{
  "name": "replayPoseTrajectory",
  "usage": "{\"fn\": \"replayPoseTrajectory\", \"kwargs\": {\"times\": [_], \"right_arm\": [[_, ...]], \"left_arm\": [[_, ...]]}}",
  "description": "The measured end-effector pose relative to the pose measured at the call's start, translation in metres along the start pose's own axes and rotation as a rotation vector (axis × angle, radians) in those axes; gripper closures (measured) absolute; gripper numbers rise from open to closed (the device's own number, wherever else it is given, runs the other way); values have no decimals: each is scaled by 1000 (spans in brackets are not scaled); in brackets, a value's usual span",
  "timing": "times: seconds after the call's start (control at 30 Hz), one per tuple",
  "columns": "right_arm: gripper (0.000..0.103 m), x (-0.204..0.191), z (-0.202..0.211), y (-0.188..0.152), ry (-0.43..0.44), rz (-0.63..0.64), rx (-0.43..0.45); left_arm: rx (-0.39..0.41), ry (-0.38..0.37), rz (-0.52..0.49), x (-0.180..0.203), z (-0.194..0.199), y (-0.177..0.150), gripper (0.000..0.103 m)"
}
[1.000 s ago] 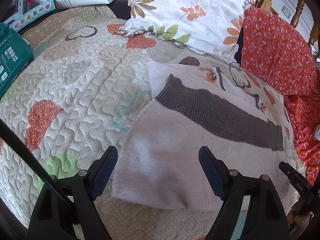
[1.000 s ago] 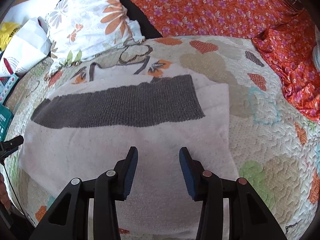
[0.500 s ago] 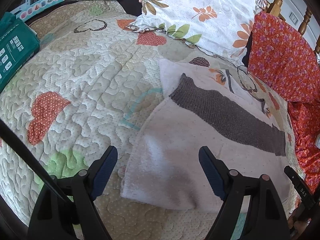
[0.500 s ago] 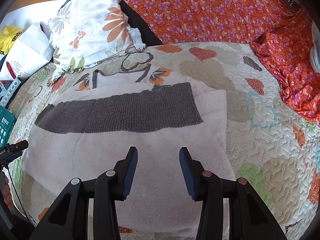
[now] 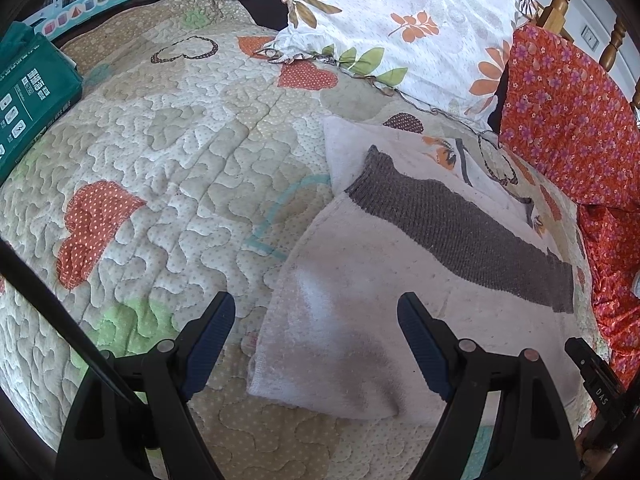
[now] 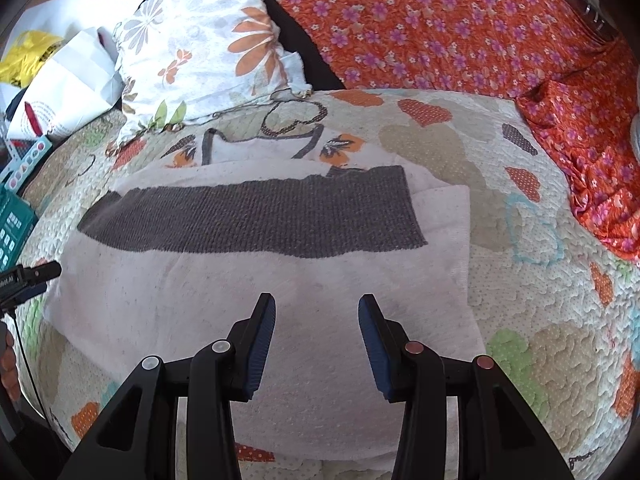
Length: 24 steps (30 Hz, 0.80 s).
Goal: Fold small clothes
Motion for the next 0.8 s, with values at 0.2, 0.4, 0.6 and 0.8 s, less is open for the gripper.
{"fn": "replayPoseTrajectory", "kwargs": {"times": [0.2, 0.4, 0.6, 0.8], "right_arm": [[56, -5, -8, -5, -4, 28, -31], [56, -8, -11, -7, -4, 38, -42], [54, -11, -17, -11, -7, 58, -67], [52, -13, -23, -14, -27, 72, -88]], "left_arm": [[-2, 4, 0, -2, 0, -1, 21], [-3, 5, 7, -6, 0, -1, 21], [-4, 13, 14, -12, 1, -1, 21], [-11, 10, 34, -17, 0, 0, 21]]}}
Point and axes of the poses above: each gripper's, at about its wrist camera, not at the fingertips, and z roughly against the way its jaws point, x to its right, y to its top, the point moved 6 cm from there along -z, roughly the way its jaws point, and after that the axes turned 3 degrees about -x, right-handed, at the moved point
